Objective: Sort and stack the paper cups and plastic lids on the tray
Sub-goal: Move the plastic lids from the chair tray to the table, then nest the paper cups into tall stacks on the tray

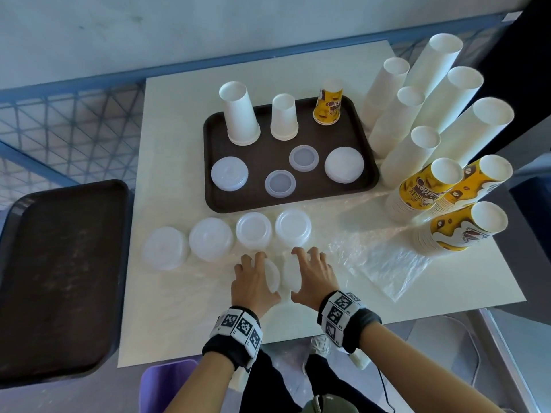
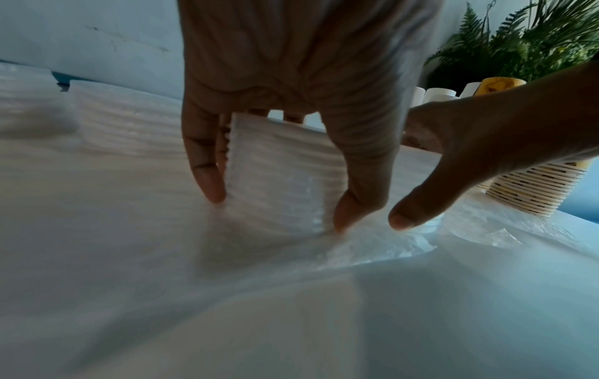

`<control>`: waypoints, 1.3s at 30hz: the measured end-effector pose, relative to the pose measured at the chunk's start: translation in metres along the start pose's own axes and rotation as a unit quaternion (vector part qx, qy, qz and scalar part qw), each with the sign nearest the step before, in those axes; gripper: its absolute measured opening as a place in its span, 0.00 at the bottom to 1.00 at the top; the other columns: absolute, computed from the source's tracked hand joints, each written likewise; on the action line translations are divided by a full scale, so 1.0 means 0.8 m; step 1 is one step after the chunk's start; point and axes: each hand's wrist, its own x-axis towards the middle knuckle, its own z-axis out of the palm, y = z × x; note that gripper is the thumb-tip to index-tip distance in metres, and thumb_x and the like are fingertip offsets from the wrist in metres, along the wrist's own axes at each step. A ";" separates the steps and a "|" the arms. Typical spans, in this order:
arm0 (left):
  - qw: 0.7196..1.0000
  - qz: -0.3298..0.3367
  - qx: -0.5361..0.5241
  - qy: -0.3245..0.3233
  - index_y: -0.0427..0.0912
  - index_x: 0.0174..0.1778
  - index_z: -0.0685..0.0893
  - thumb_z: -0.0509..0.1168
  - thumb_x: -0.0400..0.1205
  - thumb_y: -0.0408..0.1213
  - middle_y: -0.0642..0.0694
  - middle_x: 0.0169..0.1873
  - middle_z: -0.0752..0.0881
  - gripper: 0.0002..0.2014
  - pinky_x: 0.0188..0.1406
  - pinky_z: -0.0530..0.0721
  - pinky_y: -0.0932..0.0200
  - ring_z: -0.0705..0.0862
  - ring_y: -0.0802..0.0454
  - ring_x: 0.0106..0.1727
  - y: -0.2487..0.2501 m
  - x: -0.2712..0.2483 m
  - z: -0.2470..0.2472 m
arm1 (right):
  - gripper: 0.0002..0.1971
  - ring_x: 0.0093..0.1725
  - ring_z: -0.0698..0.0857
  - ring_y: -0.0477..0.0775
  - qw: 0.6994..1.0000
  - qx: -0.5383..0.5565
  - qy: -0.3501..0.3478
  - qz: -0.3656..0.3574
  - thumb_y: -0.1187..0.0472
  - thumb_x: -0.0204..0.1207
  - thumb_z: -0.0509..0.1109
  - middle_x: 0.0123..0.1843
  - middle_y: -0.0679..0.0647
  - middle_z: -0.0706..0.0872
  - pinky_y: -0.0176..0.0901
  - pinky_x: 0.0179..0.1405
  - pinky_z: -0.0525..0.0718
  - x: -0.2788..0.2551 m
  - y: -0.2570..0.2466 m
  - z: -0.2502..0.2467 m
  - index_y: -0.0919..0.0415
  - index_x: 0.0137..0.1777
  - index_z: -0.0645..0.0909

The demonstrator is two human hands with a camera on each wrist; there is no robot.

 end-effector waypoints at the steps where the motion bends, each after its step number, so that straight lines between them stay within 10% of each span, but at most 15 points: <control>1: 1.000 0.002 0.001 0.002 0.47 0.70 0.62 0.76 0.65 0.44 0.43 0.64 0.67 0.40 0.51 0.84 0.50 0.70 0.43 0.63 -0.001 0.000 0.001 | 0.41 0.65 0.70 0.60 1.000 -0.001 0.001 -0.001 0.54 0.63 0.78 0.66 0.59 0.67 0.50 0.62 0.78 0.000 0.001 0.001 0.53 0.73 0.60; 14: 0.998 0.032 0.004 0.055 0.49 0.77 0.56 0.74 0.62 0.57 0.45 0.70 0.66 0.50 0.52 0.83 0.51 0.69 0.44 0.69 -0.013 -0.015 0.001 | 0.50 0.72 0.67 0.59 0.998 0.029 0.058 -0.020 0.37 0.60 0.74 0.75 0.56 0.63 0.52 0.68 0.74 -0.018 0.021 -0.008 0.49 0.79 0.53; 19: 0.978 0.107 -0.027 0.177 0.43 0.67 0.72 0.73 0.61 0.59 0.40 0.63 0.78 0.41 0.48 0.84 0.45 0.78 0.38 0.61 -0.008 -0.030 -0.020 | 0.41 0.63 0.77 0.56 0.969 0.176 0.172 0.024 0.30 0.61 0.57 0.64 0.55 0.76 0.49 0.62 0.73 -0.046 0.069 -0.029 0.54 0.71 0.67; 22: 0.948 0.195 -0.112 0.225 0.42 0.62 0.74 0.63 0.66 0.59 0.41 0.58 0.80 0.33 0.47 0.83 0.52 0.80 0.41 0.57 0.028 -0.028 -0.037 | 0.26 0.54 0.82 0.58 0.926 0.267 0.251 0.091 0.41 0.71 0.69 0.52 0.58 0.83 0.47 0.51 0.77 -0.059 0.115 -0.042 0.61 0.61 0.75; 30: 0.895 0.248 -0.366 0.062 0.43 0.63 0.75 0.69 0.63 0.58 0.50 0.51 0.81 0.35 0.49 0.82 0.64 0.82 0.54 0.49 0.186 0.032 -0.027 | 0.30 0.53 0.83 0.62 0.745 0.446 0.378 0.322 0.53 0.67 0.78 0.51 0.63 0.82 0.48 0.50 0.77 -0.083 0.226 -0.069 0.66 0.62 0.70; 39: 0.904 0.221 -0.364 -0.017 0.52 0.73 0.65 0.81 0.63 0.46 0.55 0.64 0.76 0.44 0.66 0.79 0.49 0.77 0.52 0.65 0.300 0.103 0.018 | 0.56 0.63 0.77 0.50 0.769 0.447 0.407 0.207 0.44 0.47 0.83 0.68 0.55 0.75 0.47 0.63 0.78 -0.046 0.257 -0.093 0.56 0.76 0.59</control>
